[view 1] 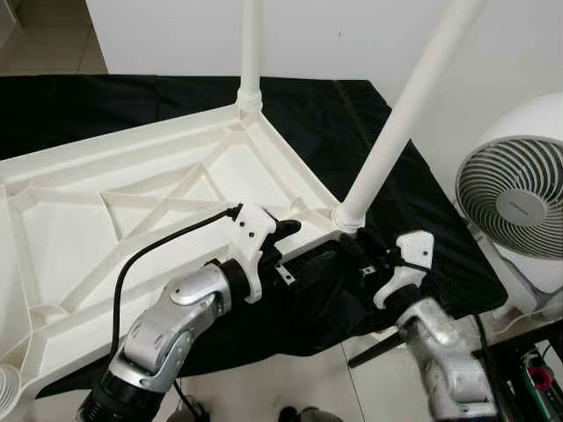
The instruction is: Building children table
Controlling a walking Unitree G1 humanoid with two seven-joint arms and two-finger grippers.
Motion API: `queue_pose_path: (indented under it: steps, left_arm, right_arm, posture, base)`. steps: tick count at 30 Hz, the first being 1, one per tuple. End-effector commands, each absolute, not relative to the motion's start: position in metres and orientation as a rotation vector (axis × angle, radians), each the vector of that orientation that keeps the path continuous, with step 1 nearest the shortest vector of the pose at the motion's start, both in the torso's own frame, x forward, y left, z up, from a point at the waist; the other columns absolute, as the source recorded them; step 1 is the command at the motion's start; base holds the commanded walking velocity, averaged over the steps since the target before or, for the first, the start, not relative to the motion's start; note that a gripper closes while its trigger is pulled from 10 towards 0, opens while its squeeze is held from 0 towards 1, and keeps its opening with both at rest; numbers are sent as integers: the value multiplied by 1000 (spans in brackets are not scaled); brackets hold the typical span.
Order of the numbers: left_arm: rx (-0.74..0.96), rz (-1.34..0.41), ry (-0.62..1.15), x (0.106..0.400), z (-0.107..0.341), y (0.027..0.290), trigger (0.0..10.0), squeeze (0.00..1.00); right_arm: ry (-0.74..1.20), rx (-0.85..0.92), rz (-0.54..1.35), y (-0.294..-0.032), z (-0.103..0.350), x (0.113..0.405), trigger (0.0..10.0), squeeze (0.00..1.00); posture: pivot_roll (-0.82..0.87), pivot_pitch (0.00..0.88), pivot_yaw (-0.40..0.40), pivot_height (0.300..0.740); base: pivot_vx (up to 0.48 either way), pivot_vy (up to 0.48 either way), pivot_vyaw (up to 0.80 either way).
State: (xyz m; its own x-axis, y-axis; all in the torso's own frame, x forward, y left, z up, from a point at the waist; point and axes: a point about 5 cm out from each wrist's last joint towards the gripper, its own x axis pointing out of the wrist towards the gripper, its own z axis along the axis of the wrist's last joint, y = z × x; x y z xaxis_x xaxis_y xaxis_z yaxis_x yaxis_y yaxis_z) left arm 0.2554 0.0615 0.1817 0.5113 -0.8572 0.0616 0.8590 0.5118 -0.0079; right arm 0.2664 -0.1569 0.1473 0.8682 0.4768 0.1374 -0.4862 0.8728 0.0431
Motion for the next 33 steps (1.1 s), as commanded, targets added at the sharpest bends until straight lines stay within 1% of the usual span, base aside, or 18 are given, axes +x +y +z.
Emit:
queue_pose_path:
  steps: [1,2,6,11,13,18,20,23,31,33]
  left_arm:
    - [-24,-1039,-40,252,180,61,10000,0]
    - [-24,-1039,-40,252,180,61,10000,0]
    - [-17,-1034,-39,251,179,61,10000,0]
    - [-15,-1031,-40,251,180,62,10000,0]
    - [-10,-1021,-41,251,180,63,10000,0]
    - [6,-1009,-33,252,179,65,10000,0]
    - [33,-997,-11,254,177,66,10000,0]
    - [129,-943,59,262,168,71,10000,0]
    - [198,-881,135,267,160,73,10000,0]
    - [271,-854,152,269,157,74,10000,0]
  right_arm:
    - [-94,96,555,-160,145,268,10000,0]
    - [-94,96,555,-160,145,268,10000,0]
    - [-88,78,680,-165,155,278,10000,0]
    - [-92,70,697,-169,159,285,10000,0]
    - [-106,46,707,-177,166,295,10000,0]
    - [-111,36,704,-184,169,302,10000,0]
    - [-114,28,688,-188,171,306,10000,0]
    - [-141,28,608,-202,176,319,10000,0]
    - [-189,71,477,-214,179,328,10000,0]
    - [-222,101,427,-220,183,331,10000,0]
  posture:
    - [81,143,-96,740]
    - [81,143,-96,740]
    - [92,140,-99,740]
    - [96,139,-100,740]
    - [99,134,-103,740]
    - [101,130,-103,740]
    - [101,128,-103,740]
    - [102,125,-100,740]
    - [99,133,-97,740]
    - [98,140,-95,740]
  base:
    - [0,0,0]
    - [0,0,0]
    - [0,0,0]
    - [0,0,0]
    - [0,0,0]
    - [0,0,0]
    - [0,0,0]
    - [0,0,0]
    - [0,0,0]
    - [0,0,0]
